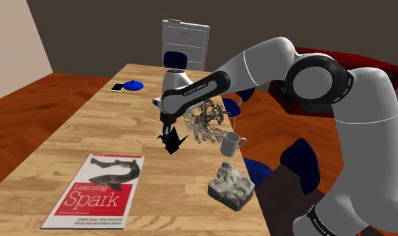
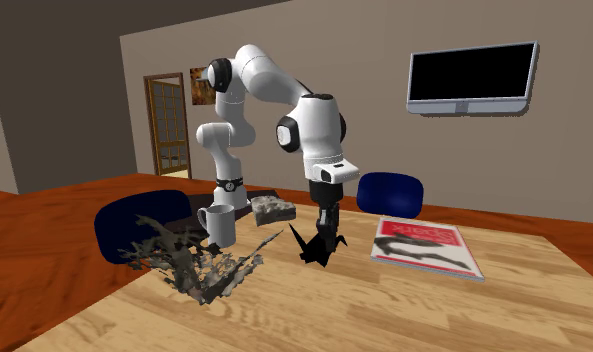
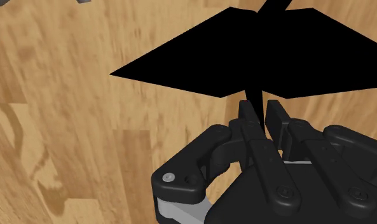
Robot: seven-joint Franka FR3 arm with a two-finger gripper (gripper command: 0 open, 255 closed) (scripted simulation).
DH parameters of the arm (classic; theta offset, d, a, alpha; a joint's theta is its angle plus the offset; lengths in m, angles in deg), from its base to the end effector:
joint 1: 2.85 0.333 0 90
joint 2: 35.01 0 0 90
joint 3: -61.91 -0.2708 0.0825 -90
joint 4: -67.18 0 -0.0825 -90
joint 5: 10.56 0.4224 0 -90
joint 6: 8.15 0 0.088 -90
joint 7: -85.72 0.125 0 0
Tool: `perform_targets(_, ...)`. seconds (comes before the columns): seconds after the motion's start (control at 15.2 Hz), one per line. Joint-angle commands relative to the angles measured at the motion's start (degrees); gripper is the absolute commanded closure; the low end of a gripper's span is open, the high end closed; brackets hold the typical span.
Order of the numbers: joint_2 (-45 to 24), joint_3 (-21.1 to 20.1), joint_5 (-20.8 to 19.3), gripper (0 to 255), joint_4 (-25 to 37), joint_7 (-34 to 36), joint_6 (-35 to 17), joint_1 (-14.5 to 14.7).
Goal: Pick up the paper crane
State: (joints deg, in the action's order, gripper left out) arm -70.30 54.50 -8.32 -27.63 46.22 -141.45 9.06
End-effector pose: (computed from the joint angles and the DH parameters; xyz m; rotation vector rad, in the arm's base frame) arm 0.6577 0.2265 0.1808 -2.6934 -1.4277 -0.1177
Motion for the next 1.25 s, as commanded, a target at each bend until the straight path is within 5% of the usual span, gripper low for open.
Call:
perform_targets(0.0, 0.0, 0.0, 0.0, 255, 0.0, 0.0, 0.0, 0.0)
perform_targets(1.19, 6.0, -0.3, 0.3, 255, 2.7, 0.5, 8.6, -0.3)
